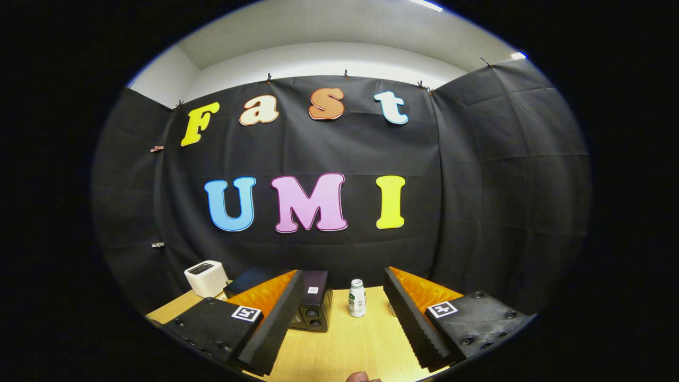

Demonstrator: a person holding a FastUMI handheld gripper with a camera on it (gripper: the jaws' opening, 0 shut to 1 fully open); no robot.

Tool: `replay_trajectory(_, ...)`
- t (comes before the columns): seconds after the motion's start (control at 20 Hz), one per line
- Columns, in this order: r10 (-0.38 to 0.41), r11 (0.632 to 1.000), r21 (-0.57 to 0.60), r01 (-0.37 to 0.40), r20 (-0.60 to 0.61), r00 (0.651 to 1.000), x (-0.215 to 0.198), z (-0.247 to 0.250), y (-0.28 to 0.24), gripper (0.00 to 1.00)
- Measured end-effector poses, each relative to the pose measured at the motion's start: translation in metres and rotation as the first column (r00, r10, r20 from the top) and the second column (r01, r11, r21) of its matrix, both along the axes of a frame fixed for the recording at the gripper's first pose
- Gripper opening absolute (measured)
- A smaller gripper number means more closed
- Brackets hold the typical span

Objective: Open the toaster oven, put the food inside, and close the toaster oven door.

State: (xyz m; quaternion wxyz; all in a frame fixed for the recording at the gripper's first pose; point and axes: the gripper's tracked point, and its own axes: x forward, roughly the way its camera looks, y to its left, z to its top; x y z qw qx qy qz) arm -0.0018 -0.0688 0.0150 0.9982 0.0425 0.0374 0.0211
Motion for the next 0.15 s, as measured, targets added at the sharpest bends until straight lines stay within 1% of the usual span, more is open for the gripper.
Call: replay_trajectory(0.15,-0.004,1.0,0.011,0.004,-0.009,1.0,-0.0032,-0.0012,-0.0012,0.98)
